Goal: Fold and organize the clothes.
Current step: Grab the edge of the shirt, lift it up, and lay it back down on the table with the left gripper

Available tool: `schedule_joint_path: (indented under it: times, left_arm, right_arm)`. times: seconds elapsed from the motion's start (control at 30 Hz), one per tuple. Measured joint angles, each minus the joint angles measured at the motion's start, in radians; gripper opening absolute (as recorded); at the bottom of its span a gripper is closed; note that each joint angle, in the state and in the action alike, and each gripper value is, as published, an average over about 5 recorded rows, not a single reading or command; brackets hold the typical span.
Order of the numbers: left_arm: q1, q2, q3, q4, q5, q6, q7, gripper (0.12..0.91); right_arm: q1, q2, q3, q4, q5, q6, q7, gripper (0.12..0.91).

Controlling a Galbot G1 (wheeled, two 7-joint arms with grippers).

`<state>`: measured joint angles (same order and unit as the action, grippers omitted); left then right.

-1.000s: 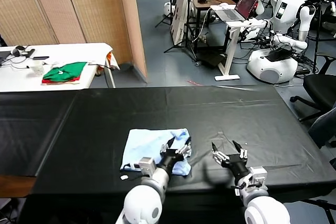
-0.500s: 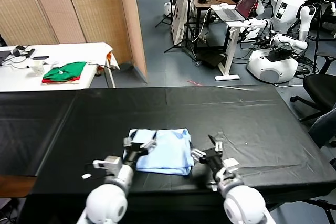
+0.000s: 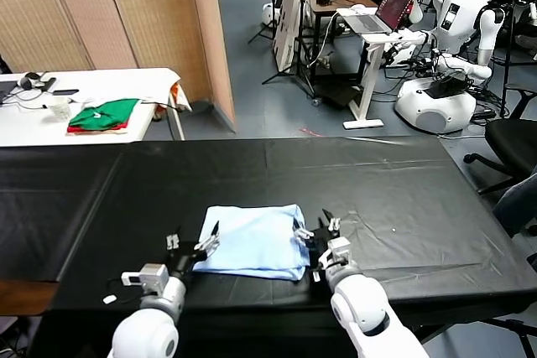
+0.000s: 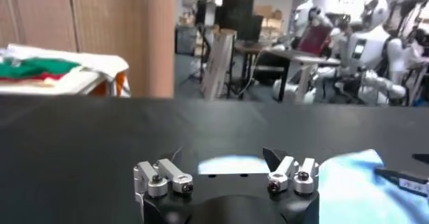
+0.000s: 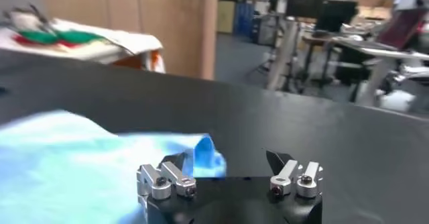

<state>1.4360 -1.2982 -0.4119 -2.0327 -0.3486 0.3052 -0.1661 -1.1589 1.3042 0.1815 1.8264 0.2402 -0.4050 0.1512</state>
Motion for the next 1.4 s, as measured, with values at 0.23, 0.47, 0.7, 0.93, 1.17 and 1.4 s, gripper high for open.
schedule_joint_path:
  times: [0.23,0.47,0.7,0.93,1.17,1.4]
  left_arm:
    - [-0.018,-0.013,-0.023,0.035,-0.044,-0.022,0.024,0.907]
    - [-0.029,-0.030,-0.044,0.088,-0.176,-0.051,0.067,0.907]
    - [-0.030,-0.033,-0.065,0.119,-0.278,-0.054,0.074,0.907]
    - [-0.025,-0.044,-0.059,0.124,-0.306,-0.050,0.078,0.893]
    - [-0.024,-0.056,-0.057,0.133,-0.349,-0.043,0.079,0.704]
    - [-0.025,-0.062,-0.063,0.130,-0.418,-0.023,0.070,0.356]
  right_arm:
    - [-0.047,-0.012,0.051,0.117,0.086,0.003,-0.012,0.907]
    - [-0.137,-0.039,0.123,0.260,0.113,0.006,-0.014,0.907]
    - [-0.179,-0.036,0.150,0.322,0.114,0.005,-0.015,0.907]
    - [-0.191,-0.034,0.158,0.330,0.111,0.005,-0.015,0.907]
    - [-0.188,-0.028,0.158,0.334,0.111,0.007,-0.016,0.907]
    - [-0.193,-0.017,0.159,0.337,0.105,0.010,-0.017,0.907]
